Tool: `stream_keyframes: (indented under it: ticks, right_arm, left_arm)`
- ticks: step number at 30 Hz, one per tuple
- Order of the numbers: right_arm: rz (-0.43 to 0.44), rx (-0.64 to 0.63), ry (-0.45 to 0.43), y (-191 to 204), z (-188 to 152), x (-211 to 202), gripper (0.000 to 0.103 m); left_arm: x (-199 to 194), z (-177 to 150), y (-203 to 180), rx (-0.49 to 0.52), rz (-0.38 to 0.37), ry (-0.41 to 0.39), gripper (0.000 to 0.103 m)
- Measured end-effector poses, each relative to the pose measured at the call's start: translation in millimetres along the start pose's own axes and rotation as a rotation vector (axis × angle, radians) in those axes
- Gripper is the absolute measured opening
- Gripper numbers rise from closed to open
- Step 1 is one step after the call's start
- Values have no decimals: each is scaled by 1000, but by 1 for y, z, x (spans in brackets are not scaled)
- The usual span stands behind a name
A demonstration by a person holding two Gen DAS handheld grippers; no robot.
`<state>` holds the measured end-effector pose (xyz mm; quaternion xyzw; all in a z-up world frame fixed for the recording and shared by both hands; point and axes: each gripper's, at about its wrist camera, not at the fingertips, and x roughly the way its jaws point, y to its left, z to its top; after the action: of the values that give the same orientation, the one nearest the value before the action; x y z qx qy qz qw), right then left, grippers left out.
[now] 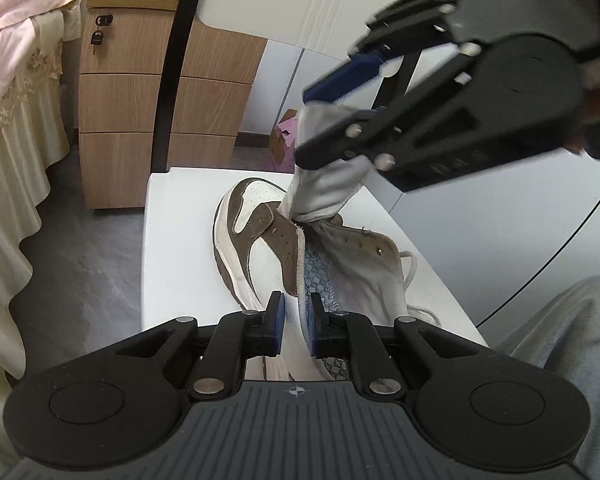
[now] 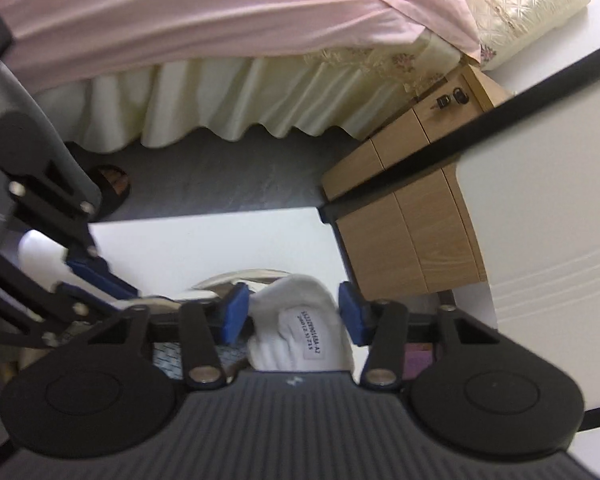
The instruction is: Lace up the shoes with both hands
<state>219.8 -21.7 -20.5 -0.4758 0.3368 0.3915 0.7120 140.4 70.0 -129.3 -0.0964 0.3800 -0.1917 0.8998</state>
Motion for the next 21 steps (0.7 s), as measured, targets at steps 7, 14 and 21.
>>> stream_keyframes:
  ticks: [7,14,21]
  right_arm:
    - [48,-7,27,36,0,-16,20]
    - [101,37,34,60,-10,-7,20]
    - [133,139,5,61,-21,1,21]
  left_arm:
    - [-27,-4,2,-15,-137,-69,12]
    - [-21,-8,-5,46,-120,-38,12]
    - [-20,-6,2,16,-133,-34,13]
